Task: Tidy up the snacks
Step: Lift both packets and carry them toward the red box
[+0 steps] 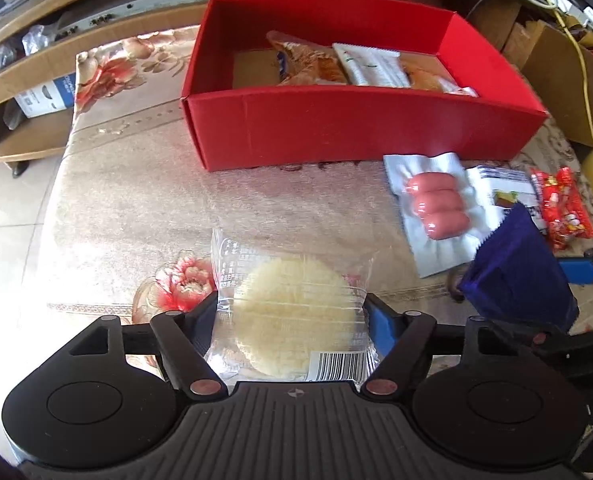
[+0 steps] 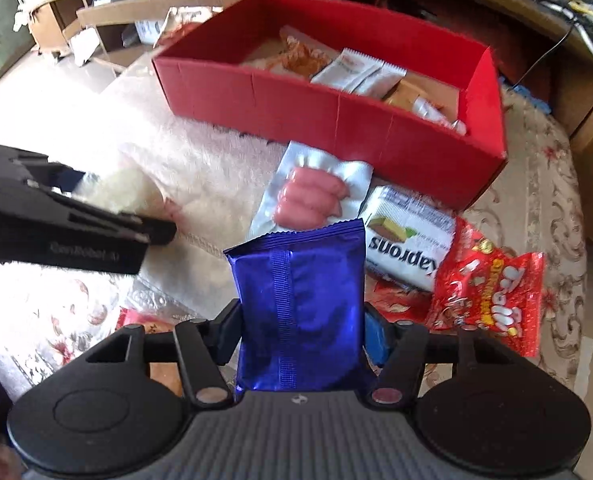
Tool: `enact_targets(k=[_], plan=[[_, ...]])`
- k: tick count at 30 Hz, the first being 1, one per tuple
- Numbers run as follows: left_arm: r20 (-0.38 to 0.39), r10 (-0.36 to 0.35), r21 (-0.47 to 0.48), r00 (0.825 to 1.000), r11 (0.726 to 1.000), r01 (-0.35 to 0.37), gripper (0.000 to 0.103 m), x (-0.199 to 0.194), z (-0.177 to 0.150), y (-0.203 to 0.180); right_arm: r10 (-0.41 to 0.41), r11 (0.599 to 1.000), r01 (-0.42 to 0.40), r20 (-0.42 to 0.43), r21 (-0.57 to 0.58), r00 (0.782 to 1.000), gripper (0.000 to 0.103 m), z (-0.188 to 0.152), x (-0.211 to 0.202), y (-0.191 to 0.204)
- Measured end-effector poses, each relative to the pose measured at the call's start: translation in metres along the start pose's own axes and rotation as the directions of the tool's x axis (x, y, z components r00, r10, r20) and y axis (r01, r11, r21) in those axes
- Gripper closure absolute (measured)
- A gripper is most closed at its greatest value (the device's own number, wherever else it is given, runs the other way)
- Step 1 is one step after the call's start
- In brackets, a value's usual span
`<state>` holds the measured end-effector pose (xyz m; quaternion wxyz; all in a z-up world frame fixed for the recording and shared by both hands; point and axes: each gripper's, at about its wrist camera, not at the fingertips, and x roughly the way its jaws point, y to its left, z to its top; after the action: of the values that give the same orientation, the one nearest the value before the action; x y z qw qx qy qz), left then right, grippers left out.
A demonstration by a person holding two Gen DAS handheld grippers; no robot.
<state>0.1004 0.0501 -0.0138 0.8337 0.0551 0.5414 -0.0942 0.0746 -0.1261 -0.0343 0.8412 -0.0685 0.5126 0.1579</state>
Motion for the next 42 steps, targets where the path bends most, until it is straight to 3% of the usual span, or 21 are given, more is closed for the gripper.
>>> enact_targets(k=[42], plan=[[0.135, -0.045, 0.001, 0.99, 0.999, 0.045, 0.026, -0.03, 0.029, -0.029, -0.047, 0.987, 0.027, 0.124, 0.158, 0.991, 0.045, 0.03, -0.026, -0.034]])
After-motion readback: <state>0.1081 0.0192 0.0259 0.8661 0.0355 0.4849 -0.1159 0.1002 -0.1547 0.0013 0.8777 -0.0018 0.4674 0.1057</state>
